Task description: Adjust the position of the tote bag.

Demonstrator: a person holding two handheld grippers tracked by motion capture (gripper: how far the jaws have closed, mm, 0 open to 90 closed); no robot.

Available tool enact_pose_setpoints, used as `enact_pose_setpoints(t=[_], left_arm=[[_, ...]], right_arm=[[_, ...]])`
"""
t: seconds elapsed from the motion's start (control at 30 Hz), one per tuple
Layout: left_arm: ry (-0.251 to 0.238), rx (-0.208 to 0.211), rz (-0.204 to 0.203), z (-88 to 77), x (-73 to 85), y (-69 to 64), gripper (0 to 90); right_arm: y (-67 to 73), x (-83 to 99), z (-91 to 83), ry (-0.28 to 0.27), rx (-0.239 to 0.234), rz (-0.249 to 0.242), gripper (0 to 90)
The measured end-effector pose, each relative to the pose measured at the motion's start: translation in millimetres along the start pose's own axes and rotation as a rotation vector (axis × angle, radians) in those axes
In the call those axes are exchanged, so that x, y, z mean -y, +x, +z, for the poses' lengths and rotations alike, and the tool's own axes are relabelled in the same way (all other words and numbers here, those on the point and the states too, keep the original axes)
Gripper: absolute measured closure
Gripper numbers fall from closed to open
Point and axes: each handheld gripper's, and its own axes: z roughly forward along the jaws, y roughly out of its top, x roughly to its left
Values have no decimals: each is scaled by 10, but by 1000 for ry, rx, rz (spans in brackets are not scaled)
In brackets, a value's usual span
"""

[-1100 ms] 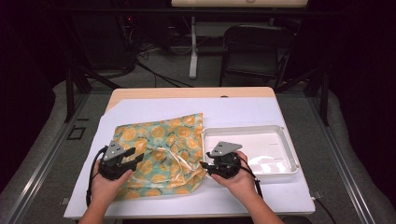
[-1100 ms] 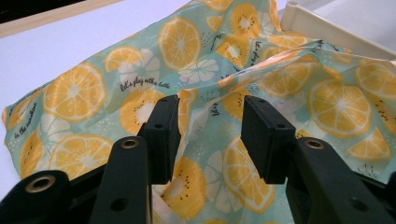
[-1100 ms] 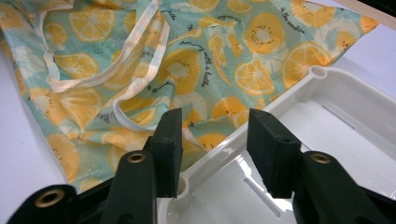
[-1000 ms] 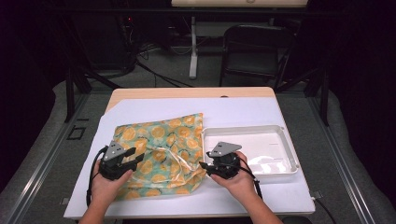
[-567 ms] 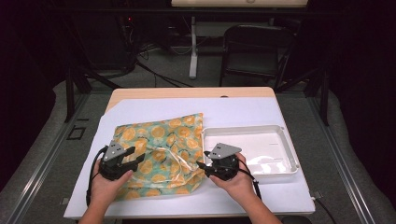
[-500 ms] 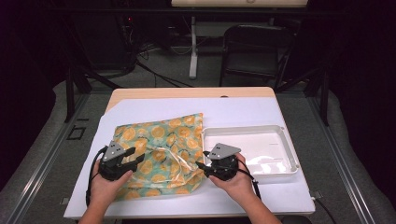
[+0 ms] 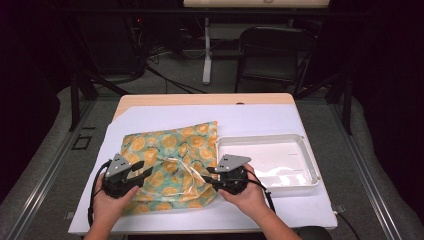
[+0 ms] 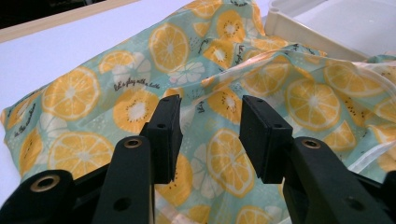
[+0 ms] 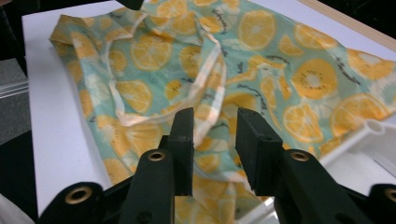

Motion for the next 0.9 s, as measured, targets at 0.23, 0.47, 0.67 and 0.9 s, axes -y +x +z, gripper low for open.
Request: enact_pose_setpoints(t=[0.23, 0.47, 0.67, 0.9], left_arm=[[5, -18, -11, -60, 47, 1, 567], [5, -18, -24, -89, 76, -5, 543], [14, -17, -24, -107, 97, -12, 532], [21, -10, -24, -117, 109, -41, 523]], right_arm=[[129, -65, 103, 3, -63, -45, 712], [213, -89, 202, 23, -111, -71, 712], [289, -94, 308, 38, -155, -83, 683], [381, -106, 378, 47, -182, -108, 620]])
